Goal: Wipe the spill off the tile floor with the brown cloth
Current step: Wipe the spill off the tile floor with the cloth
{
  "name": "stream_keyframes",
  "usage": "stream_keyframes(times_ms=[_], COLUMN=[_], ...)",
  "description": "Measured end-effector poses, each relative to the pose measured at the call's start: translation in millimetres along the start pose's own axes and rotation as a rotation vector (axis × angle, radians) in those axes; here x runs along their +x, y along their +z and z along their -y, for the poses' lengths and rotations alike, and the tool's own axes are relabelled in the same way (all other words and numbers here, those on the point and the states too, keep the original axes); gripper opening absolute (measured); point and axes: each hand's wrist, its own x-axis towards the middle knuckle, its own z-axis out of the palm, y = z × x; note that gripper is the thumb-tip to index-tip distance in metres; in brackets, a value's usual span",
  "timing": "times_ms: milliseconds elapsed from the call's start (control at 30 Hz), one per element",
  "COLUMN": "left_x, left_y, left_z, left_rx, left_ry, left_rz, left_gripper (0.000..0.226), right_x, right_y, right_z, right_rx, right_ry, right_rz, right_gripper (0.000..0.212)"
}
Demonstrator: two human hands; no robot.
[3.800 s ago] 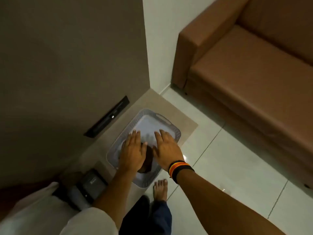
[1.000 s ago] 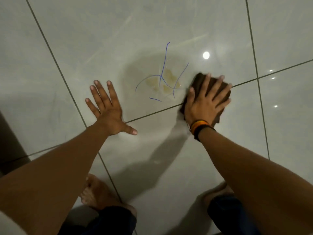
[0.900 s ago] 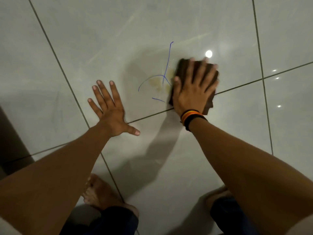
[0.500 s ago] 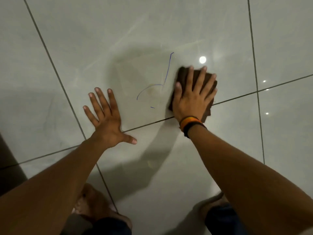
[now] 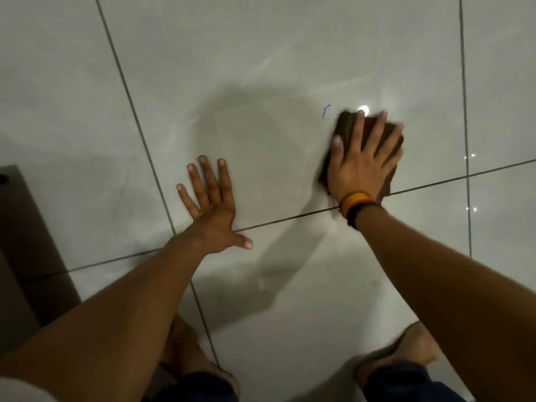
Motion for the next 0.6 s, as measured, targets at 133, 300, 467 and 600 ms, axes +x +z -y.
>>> stream_keyframes(times_ms=[133,300,467,600], left_x=[0.4,-4.1,-0.9,-0.3], left_y=[1.9,-4.2,-1.5,2.2], left_z=[3.2,0.5,2.4,2.9], left_rx=[0.013,-0.013,-0.005,-0.011], left_ry=[-0.013,-0.009,0.002,-0.001], left_rz=[0.002,0.035,0.012,-0.002], left_gripper=[0.178,0.177,0.176,0.177], right_x=[17.1,-56.9,0.1,49.7], right_y=[4.5,7.6,-6.0,-11.1], right_z=[63.4,-3.0,-0.6,82.8], right_rx=[-0.009,-0.129,-0.05,0.024], right_ry=[-0.265,-0.852,-0.124,-0.137], right_rz=[-0.005,0.169,0.059,-0.007], right_gripper=[0.067,0.064,0.066,0.068])
